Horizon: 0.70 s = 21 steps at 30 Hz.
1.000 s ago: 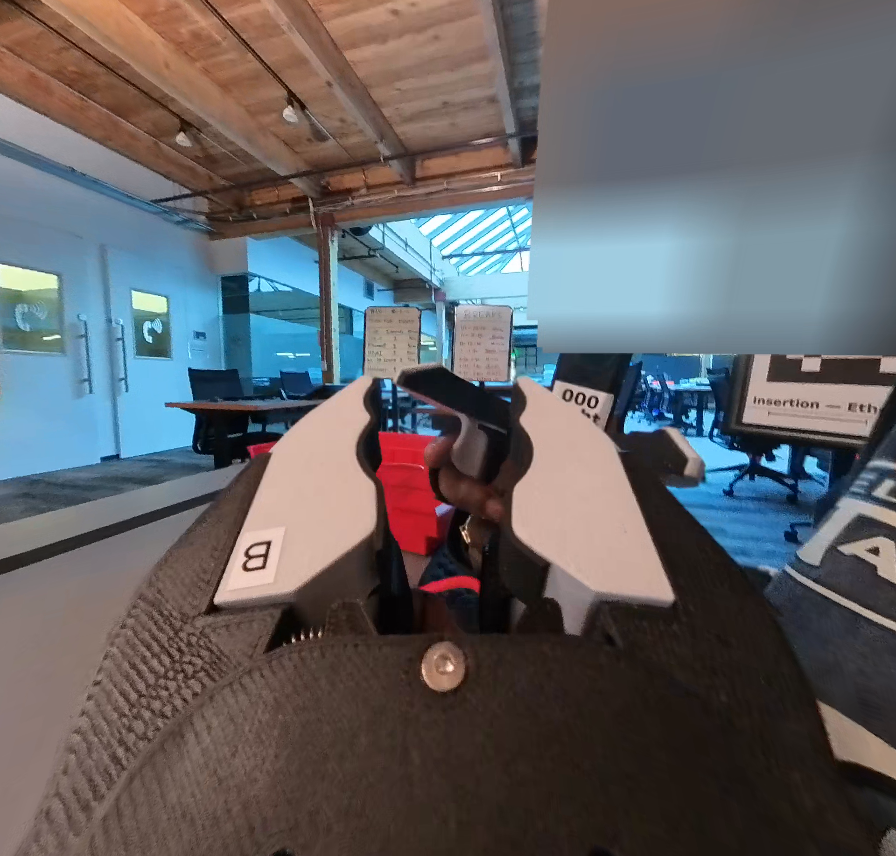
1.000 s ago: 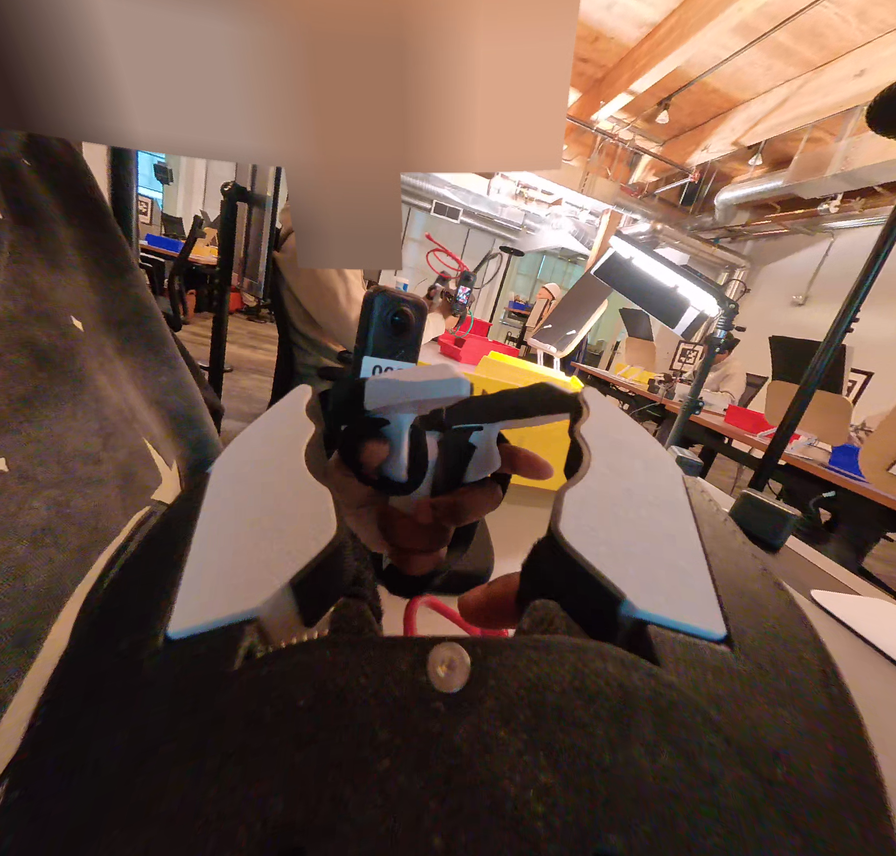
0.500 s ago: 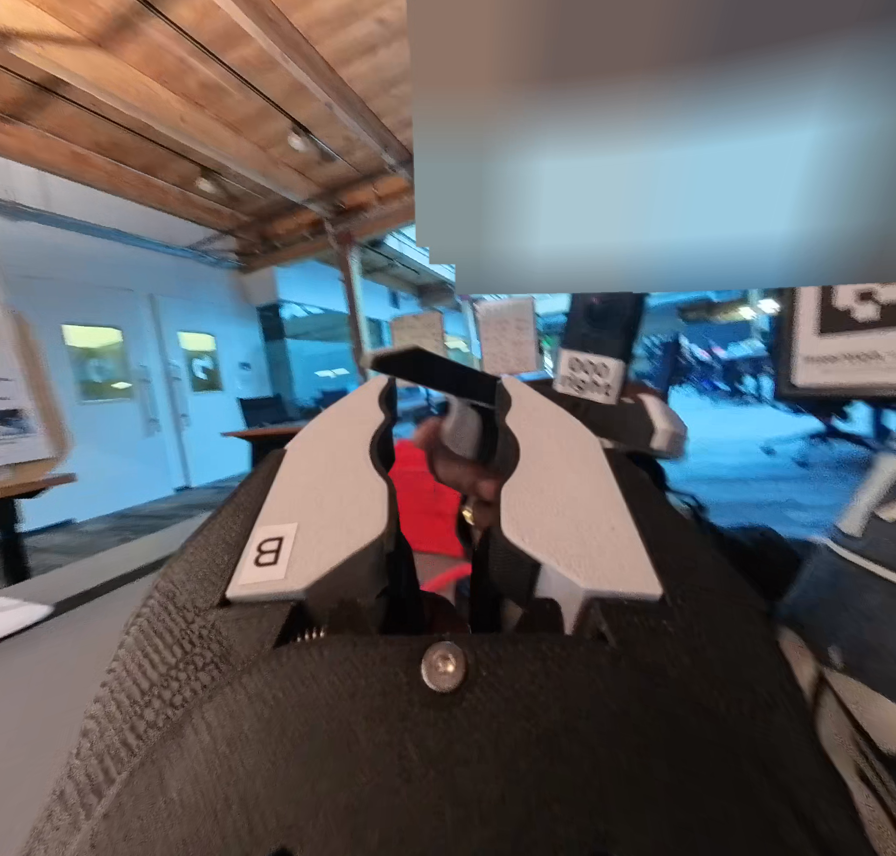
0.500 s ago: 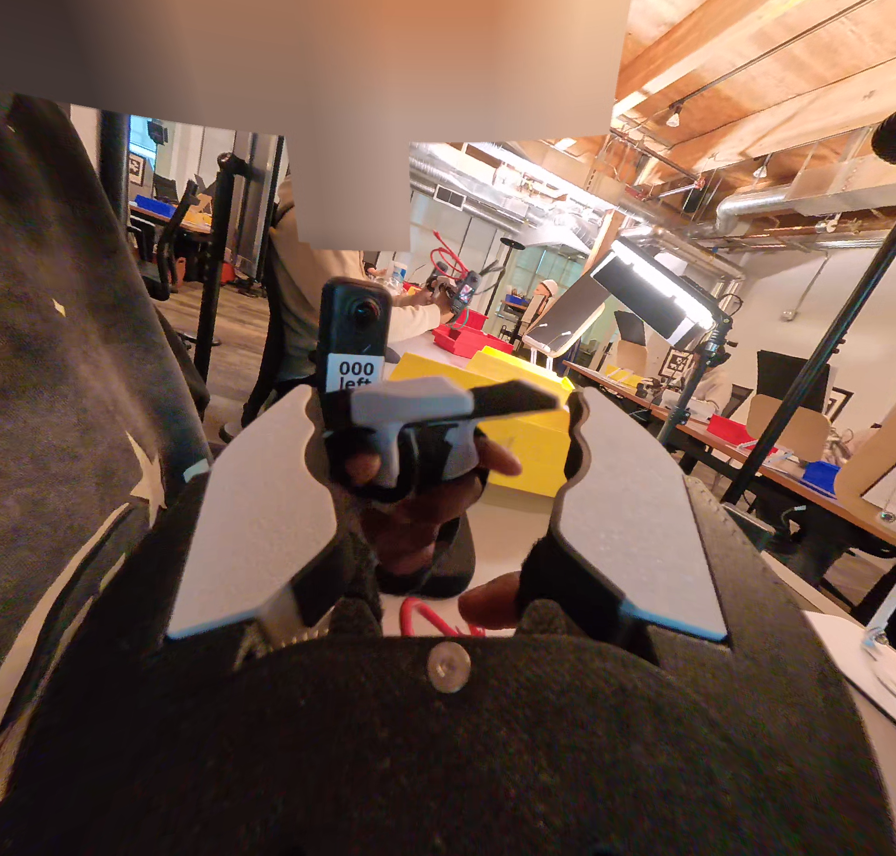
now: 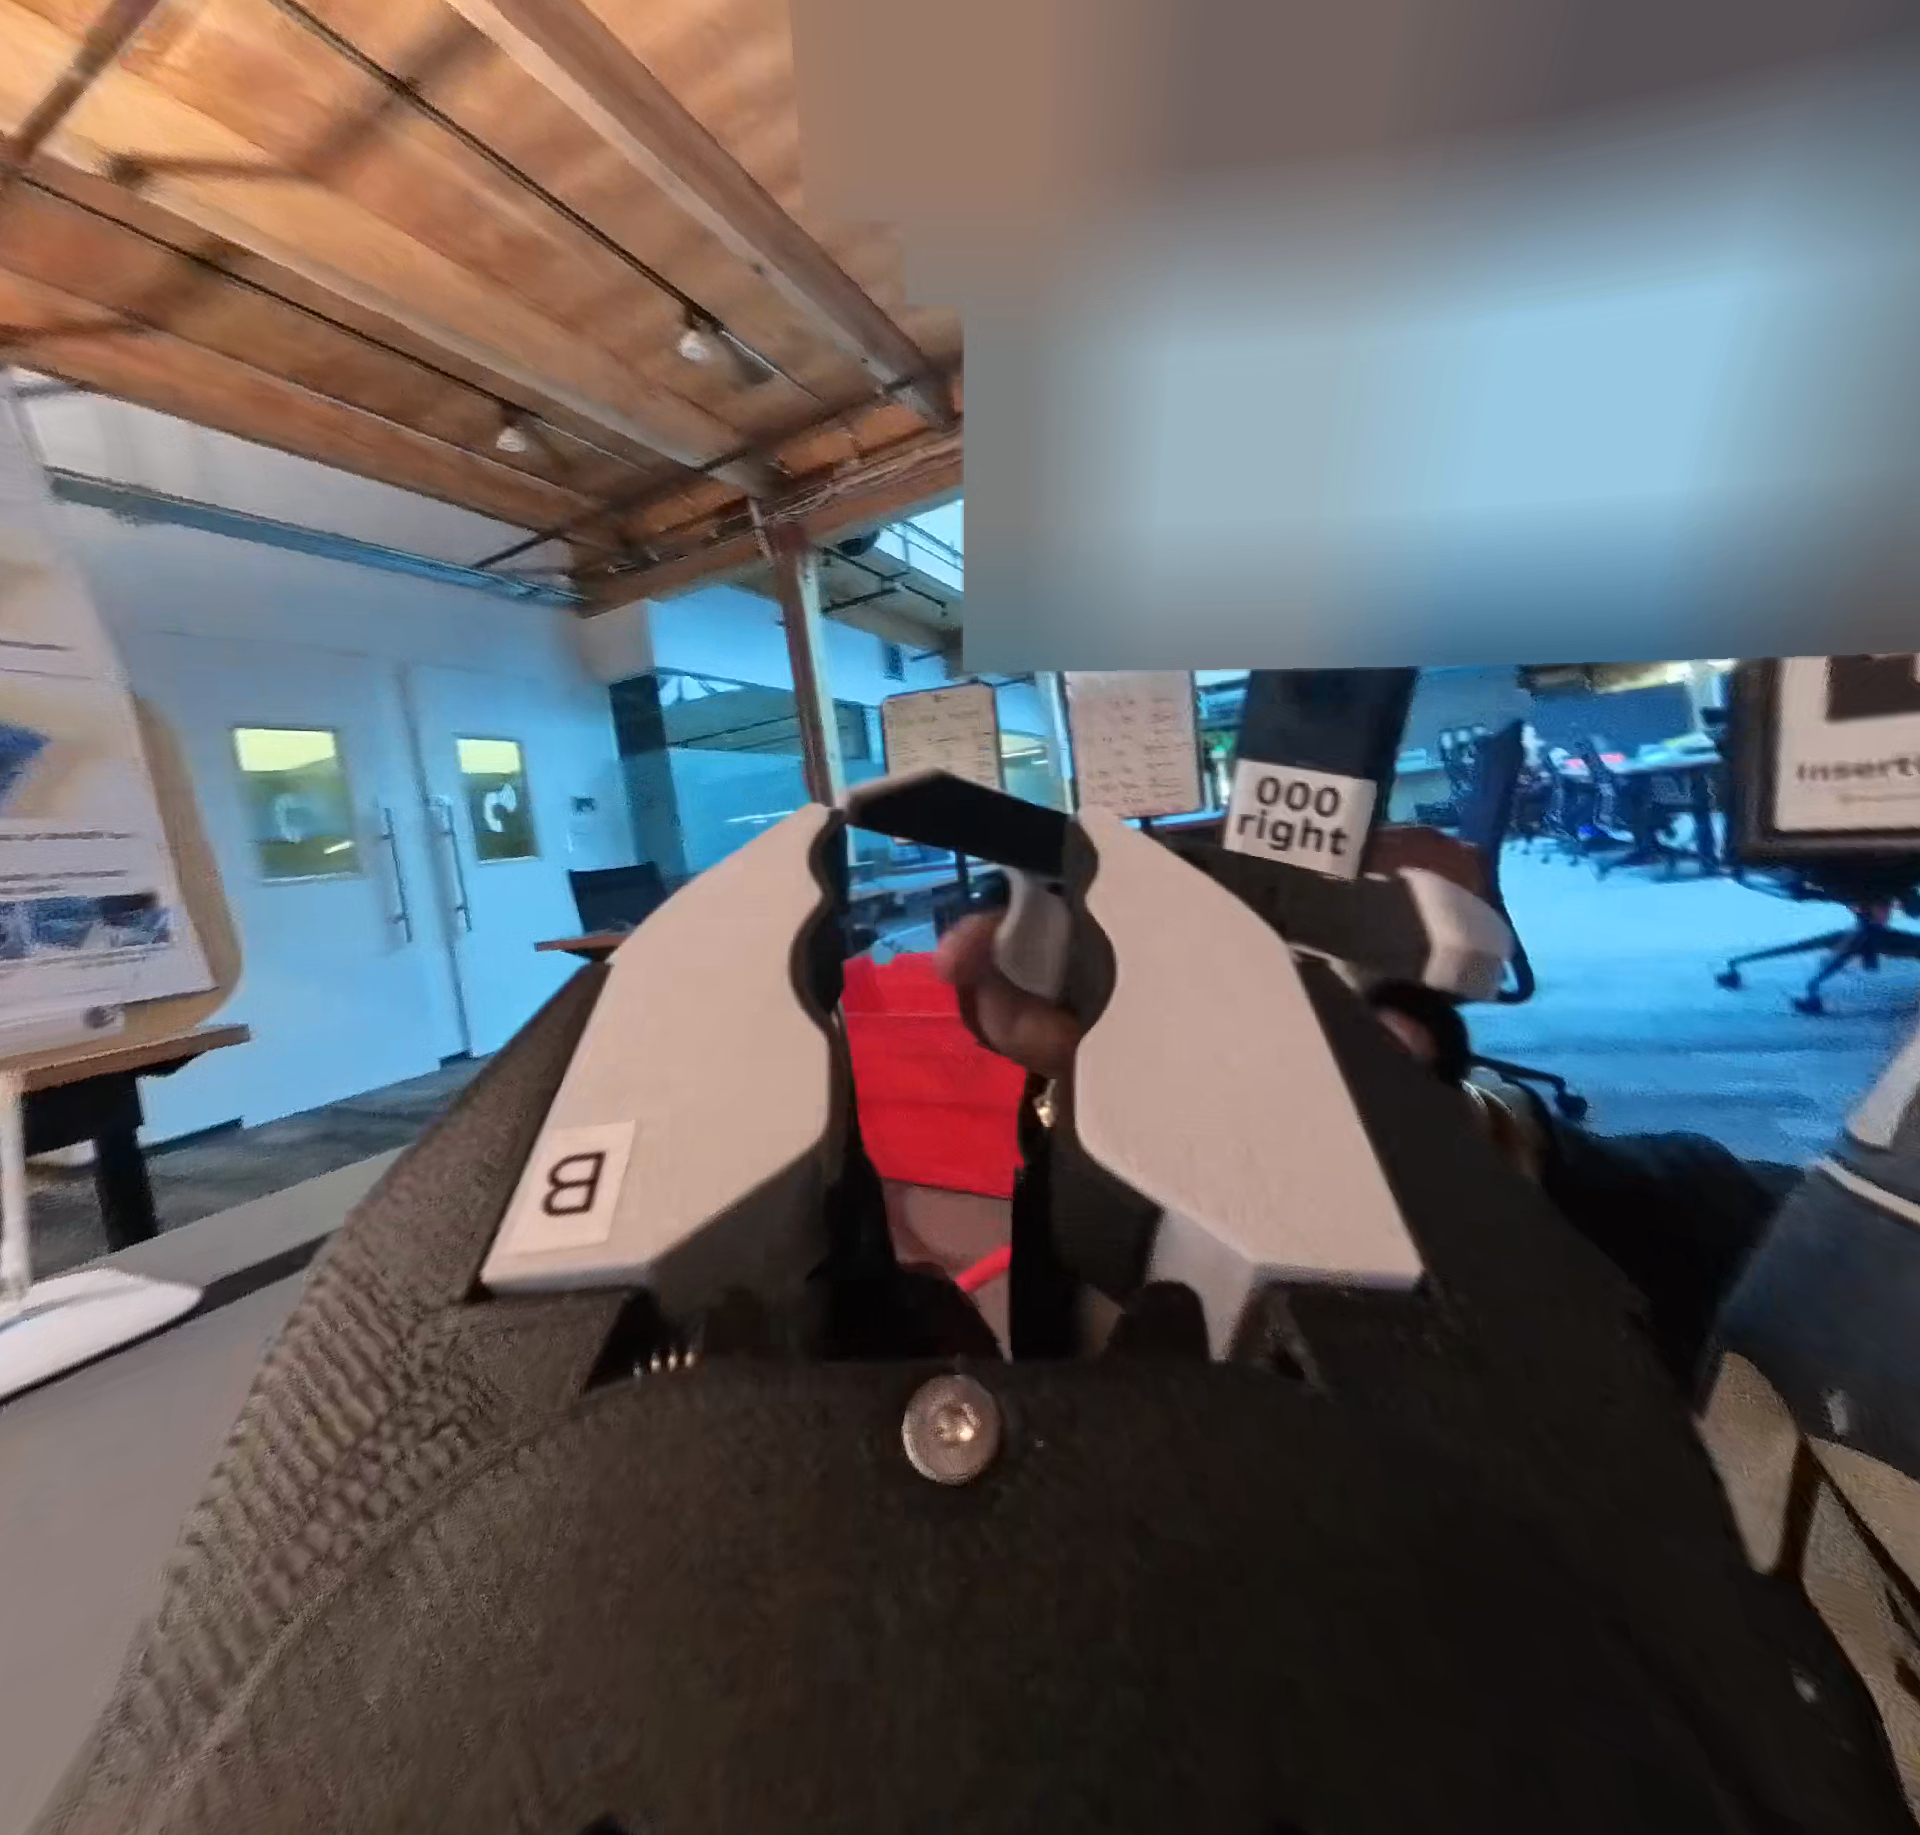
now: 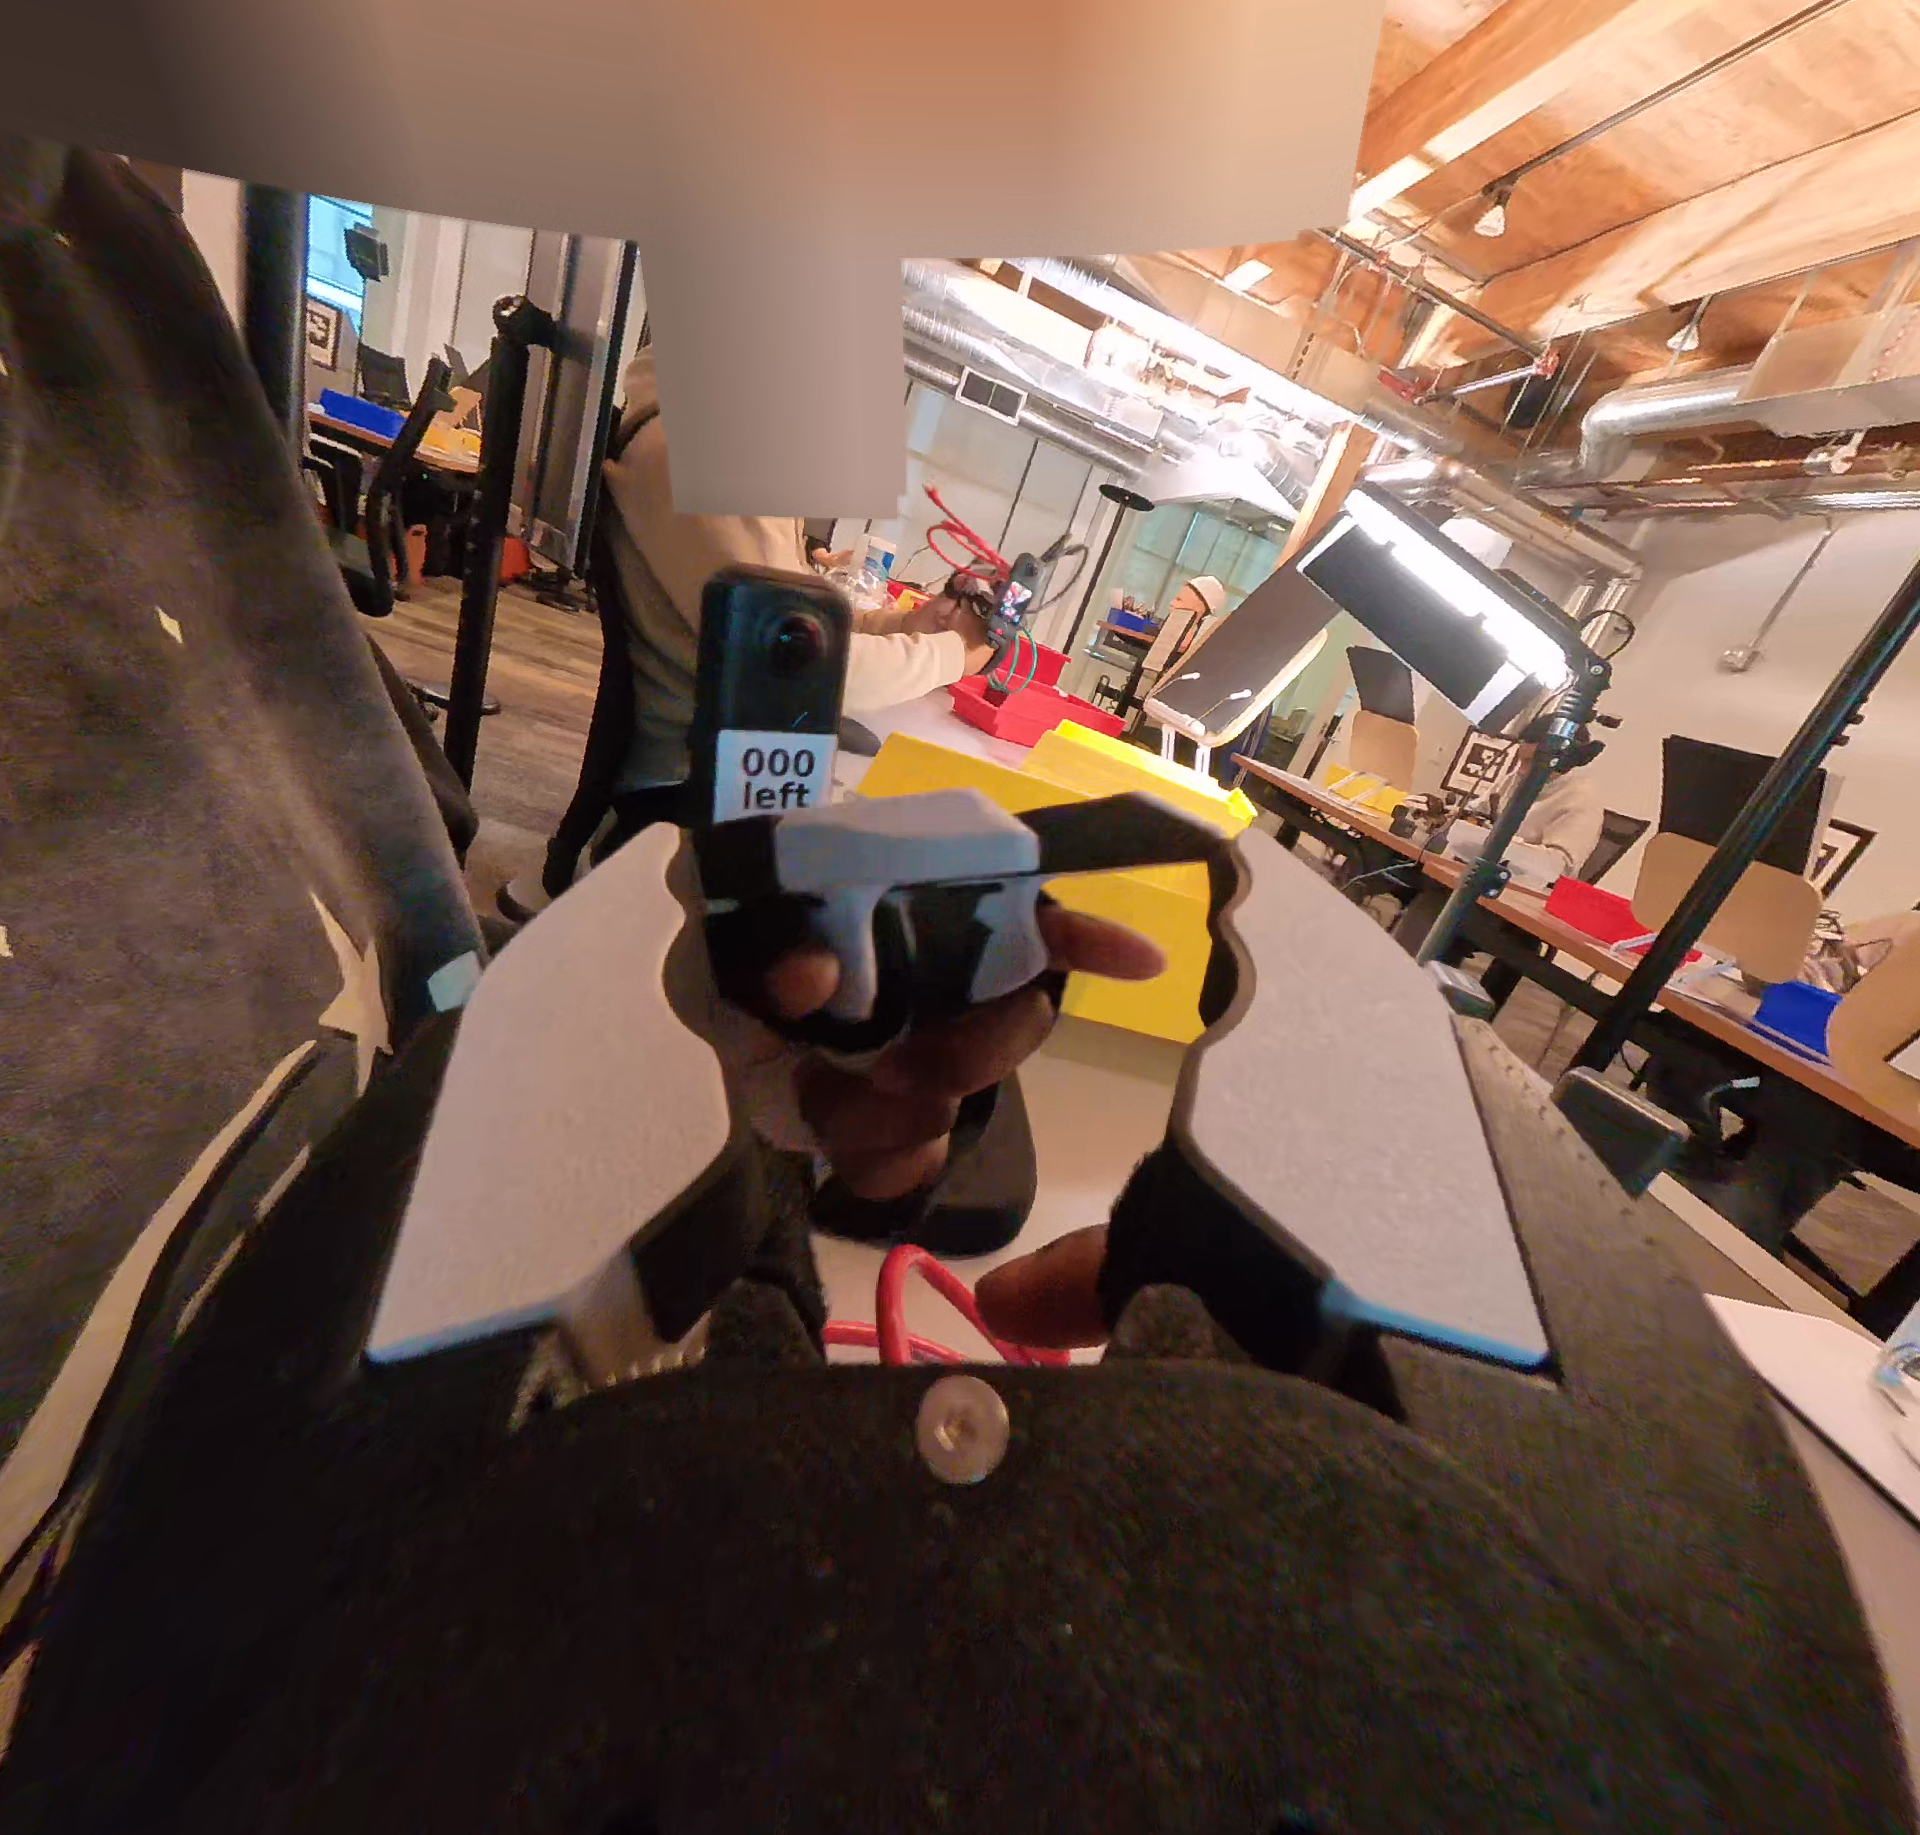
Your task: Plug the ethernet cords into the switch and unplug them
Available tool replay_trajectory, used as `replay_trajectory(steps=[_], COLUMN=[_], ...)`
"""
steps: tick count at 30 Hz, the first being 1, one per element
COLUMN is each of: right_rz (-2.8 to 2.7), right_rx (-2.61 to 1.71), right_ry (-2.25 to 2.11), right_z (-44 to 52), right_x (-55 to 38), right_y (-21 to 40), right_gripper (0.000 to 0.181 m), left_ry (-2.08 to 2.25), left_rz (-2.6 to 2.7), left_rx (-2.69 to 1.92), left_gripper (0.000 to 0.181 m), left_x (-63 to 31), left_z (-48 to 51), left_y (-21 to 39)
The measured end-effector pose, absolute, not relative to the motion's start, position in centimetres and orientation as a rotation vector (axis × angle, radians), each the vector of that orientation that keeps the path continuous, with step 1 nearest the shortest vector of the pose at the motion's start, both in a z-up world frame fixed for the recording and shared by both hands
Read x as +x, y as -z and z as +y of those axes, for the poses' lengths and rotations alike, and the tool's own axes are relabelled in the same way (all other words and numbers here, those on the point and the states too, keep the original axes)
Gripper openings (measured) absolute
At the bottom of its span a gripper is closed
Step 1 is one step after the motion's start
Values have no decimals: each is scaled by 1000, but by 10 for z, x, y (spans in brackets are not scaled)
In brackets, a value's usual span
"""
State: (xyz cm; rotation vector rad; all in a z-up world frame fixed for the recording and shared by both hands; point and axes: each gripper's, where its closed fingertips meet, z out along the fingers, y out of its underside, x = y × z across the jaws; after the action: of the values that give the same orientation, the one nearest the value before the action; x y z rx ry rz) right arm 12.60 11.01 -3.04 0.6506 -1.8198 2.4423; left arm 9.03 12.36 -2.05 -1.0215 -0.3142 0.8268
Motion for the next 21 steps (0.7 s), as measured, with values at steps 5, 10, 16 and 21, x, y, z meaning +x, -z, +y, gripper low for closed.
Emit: replay_trajectory(steps=[5, 10, 16, 21], right_rz=[-1822, -1836, -1882, -1783], right_rx=[661, 653, 762, 695], right_ry=[-2439, -2434, -2350, -2449], right_z=[109, 108, 98, 110], right_x=[128, 126, 139, 131], right_y=[31, 33, 41, 24], right_gripper=[92, 95, 101, 99], left_ry=[-834, -867, -844, -817], left_rz=[-291, -256, -178, -210], left_rx=[-1085, -1152, -1339, -1321], left_gripper=[40, 36, 28, 28], left_x=[90, 92, 95, 96], left_z=[132, 141, 168, 152], left_y=[28, 33, 57, 49])
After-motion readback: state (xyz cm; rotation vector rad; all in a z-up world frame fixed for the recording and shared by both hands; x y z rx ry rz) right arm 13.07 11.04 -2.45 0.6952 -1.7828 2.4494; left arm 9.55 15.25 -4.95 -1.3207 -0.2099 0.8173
